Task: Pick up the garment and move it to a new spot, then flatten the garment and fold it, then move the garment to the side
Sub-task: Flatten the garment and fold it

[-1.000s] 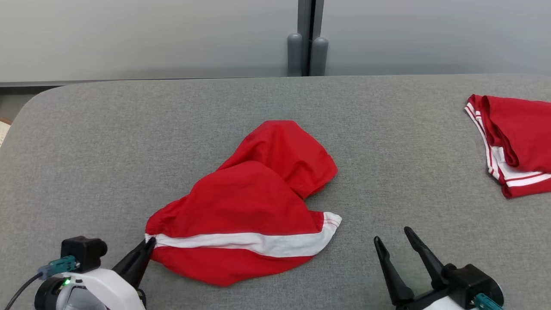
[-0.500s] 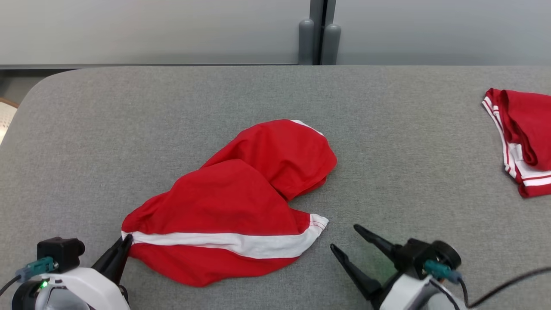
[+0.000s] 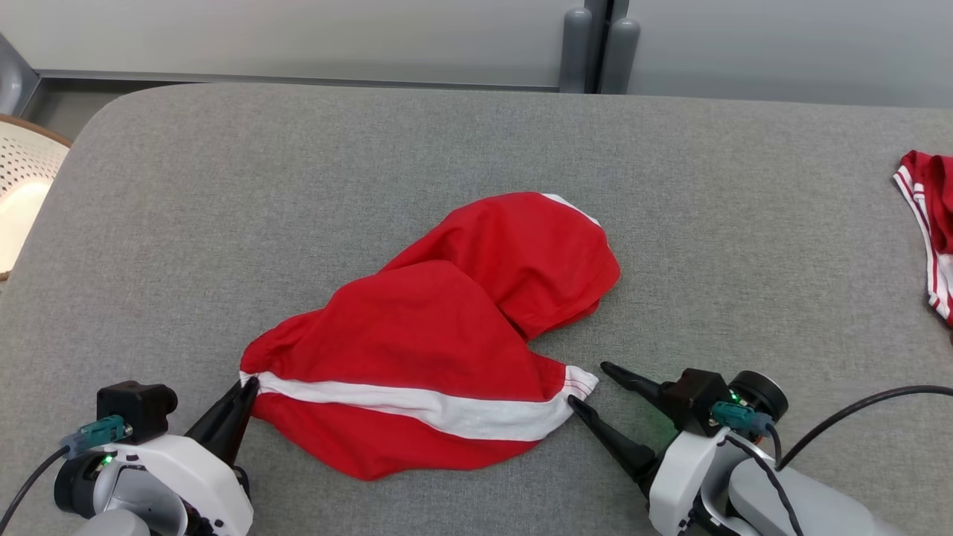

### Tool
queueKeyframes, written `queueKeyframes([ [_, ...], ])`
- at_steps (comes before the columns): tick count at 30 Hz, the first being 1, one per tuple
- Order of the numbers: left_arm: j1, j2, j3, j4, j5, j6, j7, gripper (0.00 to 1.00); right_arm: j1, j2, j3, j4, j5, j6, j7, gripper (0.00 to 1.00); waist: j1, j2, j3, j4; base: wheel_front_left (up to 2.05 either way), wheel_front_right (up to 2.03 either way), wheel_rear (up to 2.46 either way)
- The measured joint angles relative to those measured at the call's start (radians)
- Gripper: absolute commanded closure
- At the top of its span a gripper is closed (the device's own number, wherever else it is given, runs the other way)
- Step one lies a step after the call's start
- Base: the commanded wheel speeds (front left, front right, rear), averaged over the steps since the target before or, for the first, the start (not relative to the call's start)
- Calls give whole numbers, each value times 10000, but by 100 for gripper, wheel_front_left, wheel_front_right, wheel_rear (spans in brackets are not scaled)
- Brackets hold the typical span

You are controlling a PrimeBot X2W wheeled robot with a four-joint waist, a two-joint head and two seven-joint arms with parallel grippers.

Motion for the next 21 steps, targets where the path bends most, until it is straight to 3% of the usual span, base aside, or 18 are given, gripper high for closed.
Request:
queueKeyframes([
  [2, -74, -48, -12, 21, 12, -42, -15, 100, -90, 71, 184, 132, 98, 2, 0, 26, 0, 0, 56, 34, 0, 0, 0],
  [3, -86, -59, -19, 36, 12, -46, -17, 100, -140, 105, 249, 196, 174, 2, 0, 48, 0, 0, 87, 50, 0, 0, 0],
  [5, -109, -88, -40, 63, 27, -52, -36, 100, -236, 146, 389, 322, 263, 2, 0, 67, 0, 0, 143, 74, 0, 0, 0],
  [6, -124, -88, -42, 73, 29, -52, -38, 100, -291, 167, 437, 376, 297, 0, 0, 94, 0, 0, 166, 82, 0, 0, 0],
  [7, -147, -90, -42, 81, 29, -54, -38, 100, -352, 186, 481, 424, 345, 0, 0, 100, -1, 0, 186, 86, 0, 0, 0],
  [11, -239, -81, -10, 113, 81, -52, -163, 100, -470, 157, 330, 464, 401, 2, 0, 100, 0, 0, 189, 52, 0, 0, 0],
  [16, -254, -33, 178, -36, 77, -155, -573, 100, -522, -167, -786, -77, 368, 2, -2, 100, 0, 0, 55, -114, 0, 0, 0],
  [20, -520, -10, 476, -696, -293, -656, -706, 100, -495, -508, -2355, -922, 366, 2, 0, 100, -1, 0, -40, -347, 0, 0, 0],
  [21, -925, 69, 629, -1154, -548, -982, -581, 100, -533, -702, -3133, -1344, 424, 2, 0, 100, 0, 0, -58, -489, 0, 0, 0],
])
